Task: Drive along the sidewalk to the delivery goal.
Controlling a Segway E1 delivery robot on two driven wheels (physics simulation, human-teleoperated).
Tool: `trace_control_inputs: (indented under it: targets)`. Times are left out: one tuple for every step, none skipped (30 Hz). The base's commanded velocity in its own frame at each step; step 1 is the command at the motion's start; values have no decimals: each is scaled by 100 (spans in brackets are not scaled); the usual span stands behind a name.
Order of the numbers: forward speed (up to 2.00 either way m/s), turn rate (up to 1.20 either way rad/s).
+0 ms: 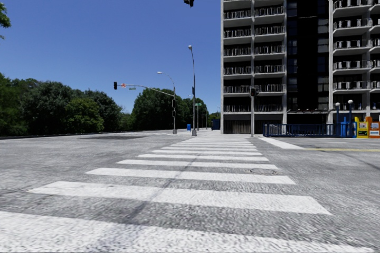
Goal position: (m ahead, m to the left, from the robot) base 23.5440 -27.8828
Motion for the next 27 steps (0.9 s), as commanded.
trace_control_inputs:
  targets:
    - [200,0]
    - [200,0]
    - [200,0]
    - [200,0]
    - [200,0]
    - [200,0]
    - [200,0]
    - [200,0]
    - [200,0]
    - [200,0]
    - [200,0]
    - [200,0]
    - [200,0]
    - [200,0]
    - [200,0]
    - [200,0]
    - [200,0]
    - [200,0]
    - [200,0]
    - [200,0]
    - [200,0]
    - [200,0]
    - [200,0]
    - [200,0]
    - [200,0]
    - [200,0]
    - [200,0]
